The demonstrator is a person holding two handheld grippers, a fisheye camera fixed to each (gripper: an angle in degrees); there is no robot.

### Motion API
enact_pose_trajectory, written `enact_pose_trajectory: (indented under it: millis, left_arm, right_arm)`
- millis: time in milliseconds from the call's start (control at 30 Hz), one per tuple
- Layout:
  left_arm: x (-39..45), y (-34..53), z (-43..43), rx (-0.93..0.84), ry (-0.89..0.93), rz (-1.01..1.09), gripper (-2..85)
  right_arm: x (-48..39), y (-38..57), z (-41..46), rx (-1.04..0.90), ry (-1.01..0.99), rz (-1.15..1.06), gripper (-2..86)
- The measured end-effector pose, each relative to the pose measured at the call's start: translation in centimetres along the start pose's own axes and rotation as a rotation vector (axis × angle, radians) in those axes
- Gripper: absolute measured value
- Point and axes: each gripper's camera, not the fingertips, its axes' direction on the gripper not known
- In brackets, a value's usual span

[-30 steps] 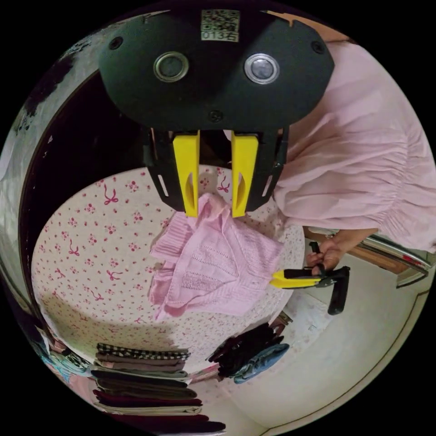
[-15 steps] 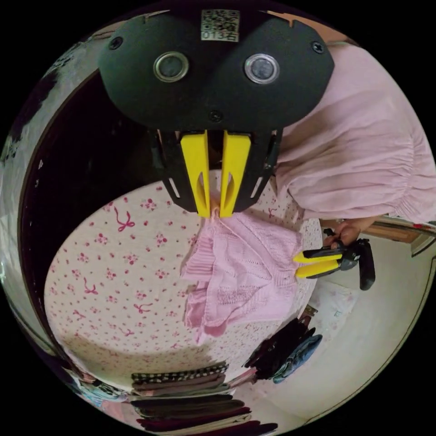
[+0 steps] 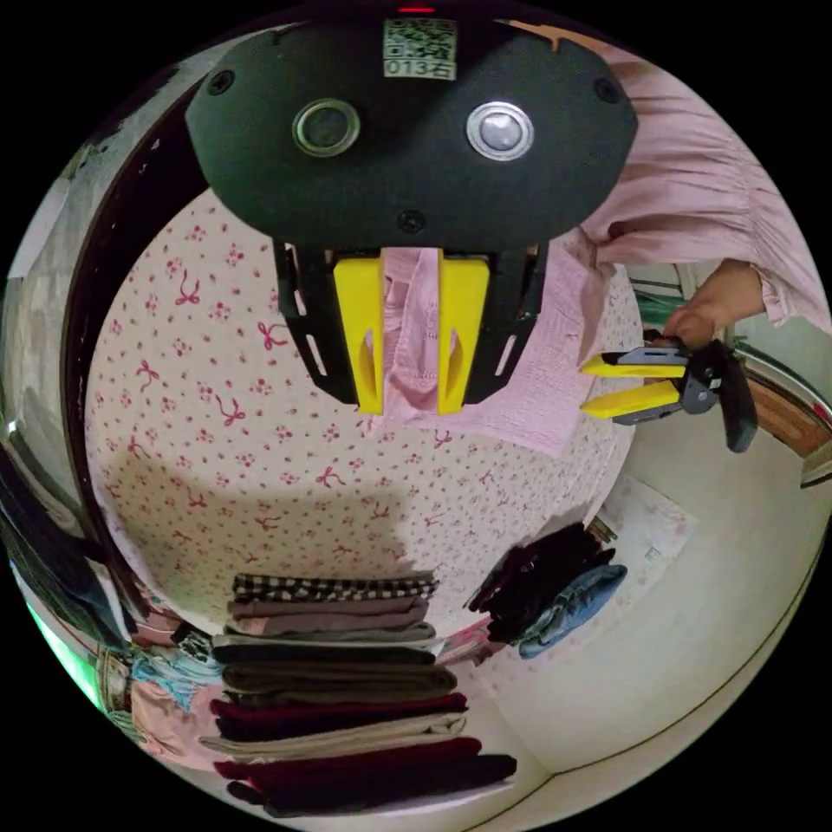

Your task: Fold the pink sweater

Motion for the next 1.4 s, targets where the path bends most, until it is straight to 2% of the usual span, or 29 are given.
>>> enact_pose_trajectory:
  millis: [100,233,367,433,567,833,967,1100,1300,1400]
  left_arm:
    - [-0.6,0.6,2.1,-0.033,-0.001,-0.007,12.8]
    - [-3.2,2.7,4.2,-0.013,0.042,-0.077,12.8]
    - [-7.4,5.6,3.7,0.042,0.183,-0.163,13.5]
    - [-9.9,8.0,3.8,0.078,0.25,-0.256,14.6]
    - [-14.5,13.3,6.8,0.064,0.364,-0.424,17.6]
    - [-17.5,15.7,13.3,-0.004,0.544,-0.436,18.9]
    - [-18.7,16.3,14.9,-0.033,0.509,-0.416,18.1]
    - [-20.7,18.0,16.3,-0.011,0.521,-0.46,17.2]
    - [-22.0,18.9,16.7,-0.008,0.455,-0.429,15.5]
    - [-23.4,20.8,18.1,0.007,0.486,-0.504,15.6]
  right_arm:
    - [0.2,-0.6,3.5,-0.121,0.13,-0.01,2.7]
    - [2.6,0.1,4.2,-0.115,0.124,0.042,2.3]
    - [3.6,1.2,2.2,0.028,-0.032,0.051,4.7]
    - [4.0,2.1,1.5,0.071,-0.083,0.074,9.4]
    - [4.0,3.3,3.7,0.04,-0.187,0.073,11.9]
    - [1.8,1.7,10.6,-0.053,-0.31,0.062,12.8]
    - [-0.7,0.8,13.0,-0.09,-0.252,-0.027,12.2]
    - [-0.2,-0.4,15.1,-0.066,-0.334,0.052,11.5]
    - [-3.7,-3.2,18.4,-0.113,-0.344,-0.048,11.1]
    - [-4.1,-4.1,20.1,-0.107,-0.347,-0.032,10.8]
